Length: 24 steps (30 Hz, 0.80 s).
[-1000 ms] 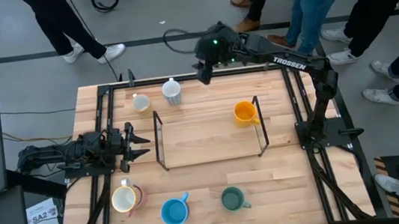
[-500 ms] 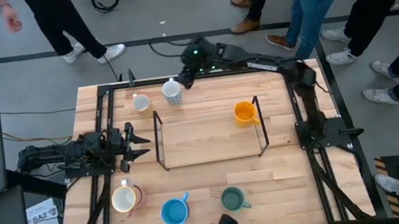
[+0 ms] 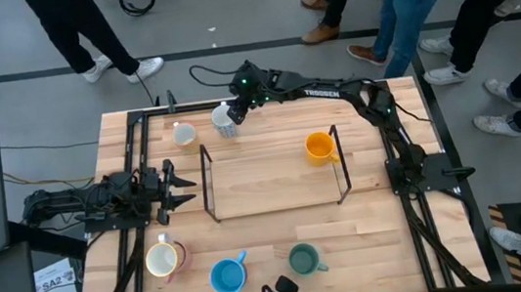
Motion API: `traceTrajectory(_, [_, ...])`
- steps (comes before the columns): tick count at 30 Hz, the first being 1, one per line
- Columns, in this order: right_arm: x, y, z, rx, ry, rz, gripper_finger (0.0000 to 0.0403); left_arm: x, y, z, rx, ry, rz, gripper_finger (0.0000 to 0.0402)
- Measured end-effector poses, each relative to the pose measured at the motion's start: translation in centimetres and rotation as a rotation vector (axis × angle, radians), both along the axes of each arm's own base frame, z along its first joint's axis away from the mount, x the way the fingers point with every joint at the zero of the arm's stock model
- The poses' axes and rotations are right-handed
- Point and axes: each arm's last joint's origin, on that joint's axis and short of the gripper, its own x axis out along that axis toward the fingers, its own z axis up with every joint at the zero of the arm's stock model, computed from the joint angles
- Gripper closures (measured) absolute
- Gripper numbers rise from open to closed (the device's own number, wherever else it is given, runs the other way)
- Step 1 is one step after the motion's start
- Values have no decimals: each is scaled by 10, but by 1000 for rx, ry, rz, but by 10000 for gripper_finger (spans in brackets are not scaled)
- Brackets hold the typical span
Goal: Place coffee mugs
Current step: Put the blue white mug on the shelf
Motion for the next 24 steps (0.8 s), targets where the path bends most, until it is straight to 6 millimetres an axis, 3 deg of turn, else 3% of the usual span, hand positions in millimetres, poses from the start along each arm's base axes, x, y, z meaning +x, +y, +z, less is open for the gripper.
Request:
traceTrajectory(9, [10, 0, -29, 26, 34, -10, 201, 0, 0, 0, 0, 0, -1, 235])
traceTrajectory(24, [12, -1, -30, 54, 12, -43, 202, 0, 0, 0, 0, 1, 0, 235])
